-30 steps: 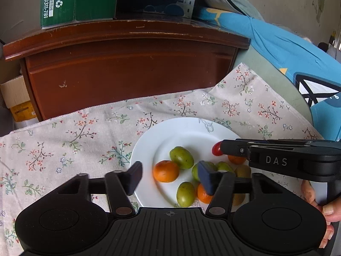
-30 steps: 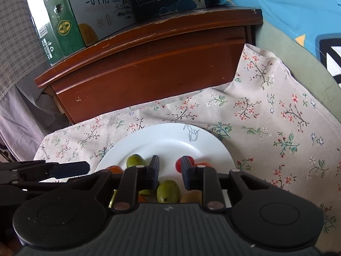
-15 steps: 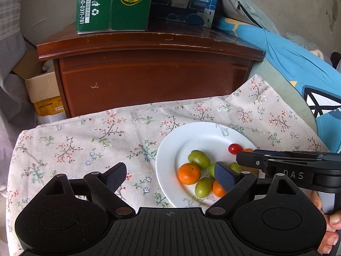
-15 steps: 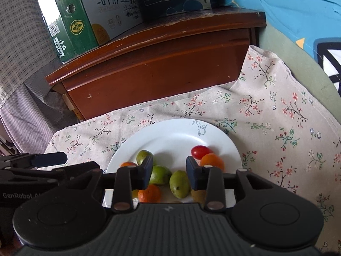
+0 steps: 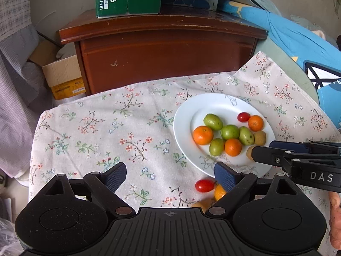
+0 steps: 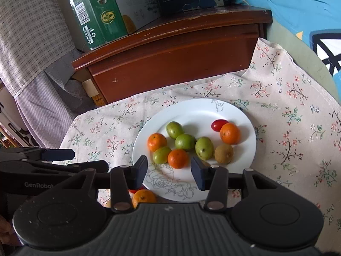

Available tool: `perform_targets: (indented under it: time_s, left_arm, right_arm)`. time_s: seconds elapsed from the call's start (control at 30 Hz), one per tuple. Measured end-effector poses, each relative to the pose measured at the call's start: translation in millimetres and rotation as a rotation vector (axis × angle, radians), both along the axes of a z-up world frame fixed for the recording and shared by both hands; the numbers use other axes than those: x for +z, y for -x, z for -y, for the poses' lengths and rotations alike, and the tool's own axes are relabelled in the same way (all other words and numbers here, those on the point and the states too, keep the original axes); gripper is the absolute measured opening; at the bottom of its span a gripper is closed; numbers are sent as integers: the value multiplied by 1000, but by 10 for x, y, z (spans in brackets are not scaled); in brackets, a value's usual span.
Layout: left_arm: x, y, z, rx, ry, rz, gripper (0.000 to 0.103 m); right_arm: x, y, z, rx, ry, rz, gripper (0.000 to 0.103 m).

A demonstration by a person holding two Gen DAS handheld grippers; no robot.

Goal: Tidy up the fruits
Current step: 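Grasp a tangerine with the right tool while the left tool moves toward a kiwi, then grasp a brown kiwi with the left tool while the right tool holds the tangerine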

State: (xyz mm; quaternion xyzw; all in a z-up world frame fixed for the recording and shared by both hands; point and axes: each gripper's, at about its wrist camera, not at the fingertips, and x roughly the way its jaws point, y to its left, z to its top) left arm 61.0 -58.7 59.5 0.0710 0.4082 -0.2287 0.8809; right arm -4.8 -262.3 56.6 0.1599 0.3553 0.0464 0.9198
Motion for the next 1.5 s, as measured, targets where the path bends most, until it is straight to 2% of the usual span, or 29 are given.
perform_targets:
  time_s: [0.4,0.73,1.13,1.2,1.3,1.5]
  left_arm:
    - [-93,204,-190,53,-39,-40,91]
    - [-163,373,-343,109,-76,-49,91]
    - [-255,327,-492,147,-36,-100,91]
    - [-268,325,-477,143,-31,-104,91]
    - [-279,329,-445,132,-32,-102,91]
    - [-319,356,-354,79,-26,-102,91]
  right_arm:
    - [-145,309,-248,45,-7,-56,49]
    - [-301,402,-532,137,19,-90,49]
    - [-475,259,-647,162,45,-96,49]
    - [-479,251,-658,166,56,-88,46]
    - [-482,250,-665,173,56,-79,34]
    - [-415,309,-605,148,71,-132,33]
